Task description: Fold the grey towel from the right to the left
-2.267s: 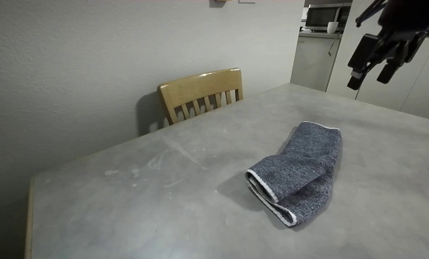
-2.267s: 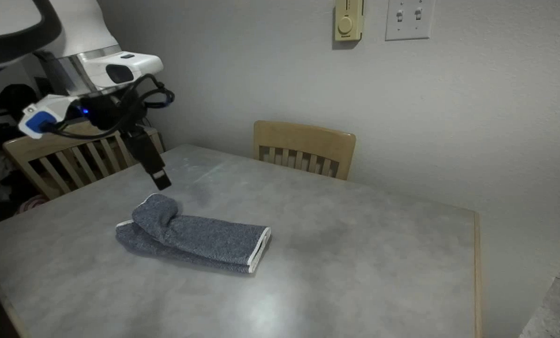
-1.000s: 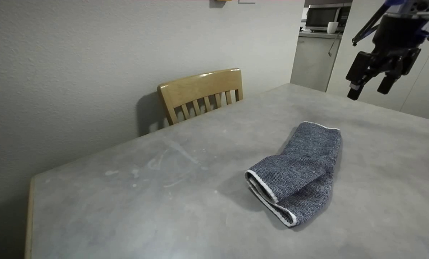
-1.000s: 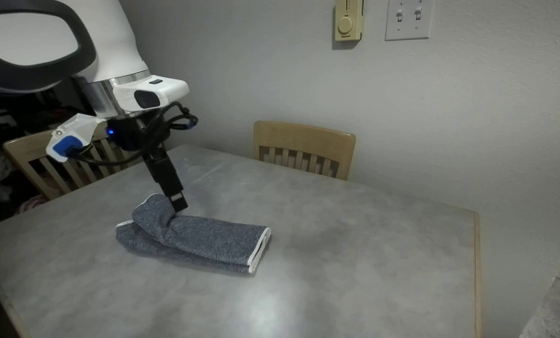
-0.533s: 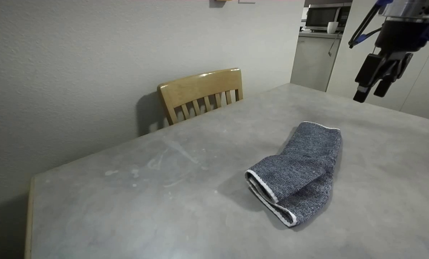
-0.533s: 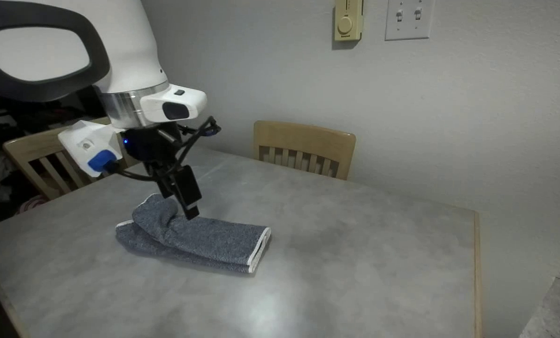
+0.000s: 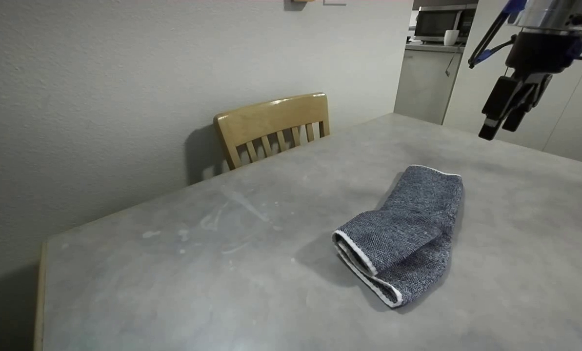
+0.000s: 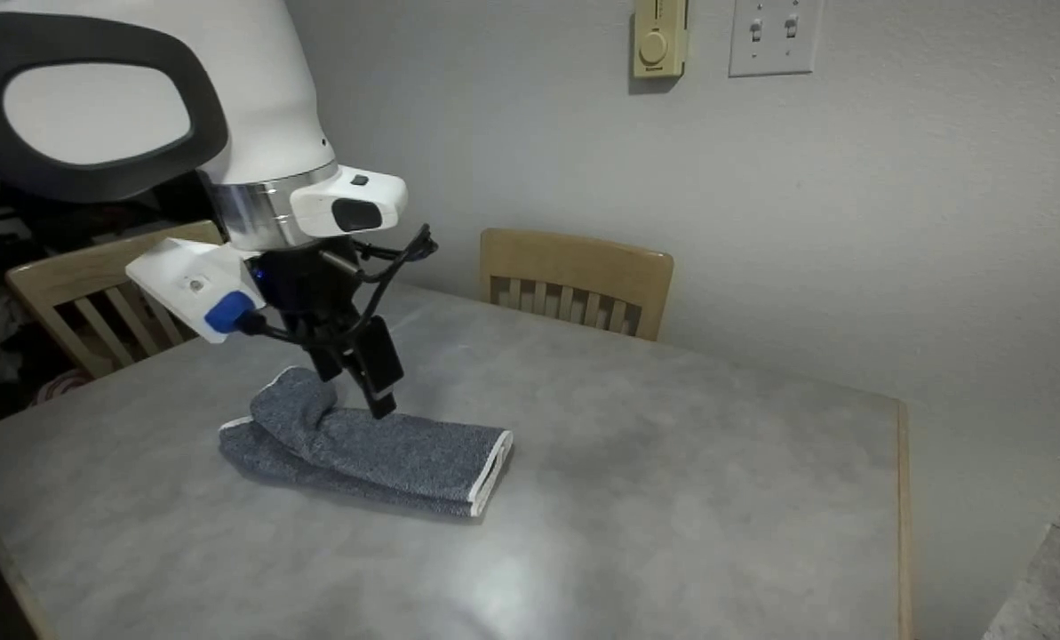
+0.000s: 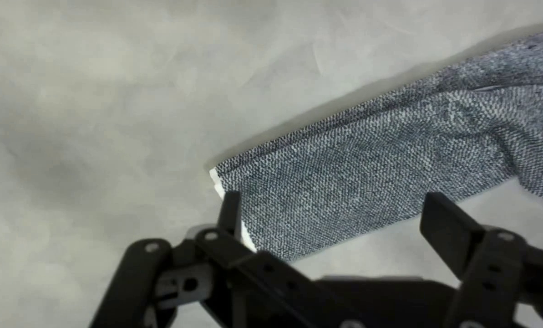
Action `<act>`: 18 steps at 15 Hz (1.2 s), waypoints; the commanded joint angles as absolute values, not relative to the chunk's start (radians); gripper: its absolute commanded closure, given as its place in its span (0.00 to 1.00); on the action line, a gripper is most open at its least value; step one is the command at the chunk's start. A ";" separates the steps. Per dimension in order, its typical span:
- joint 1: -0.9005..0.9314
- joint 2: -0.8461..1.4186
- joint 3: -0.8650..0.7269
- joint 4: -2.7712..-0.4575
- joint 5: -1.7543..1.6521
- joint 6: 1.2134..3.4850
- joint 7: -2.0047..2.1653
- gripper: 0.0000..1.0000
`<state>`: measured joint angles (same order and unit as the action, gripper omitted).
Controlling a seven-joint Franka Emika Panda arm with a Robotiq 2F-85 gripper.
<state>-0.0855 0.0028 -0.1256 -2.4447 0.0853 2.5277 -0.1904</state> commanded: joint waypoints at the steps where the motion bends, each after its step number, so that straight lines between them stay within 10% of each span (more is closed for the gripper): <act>1: -0.123 0.121 -0.144 -2.379 0.053 2.579 -0.304 0.00; 18: -0.231 0.274 -0.066 -2.231 0.306 2.459 -0.713 0.00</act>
<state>-0.2031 0.2531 -0.0896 -2.2416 0.2913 2.4373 -0.6722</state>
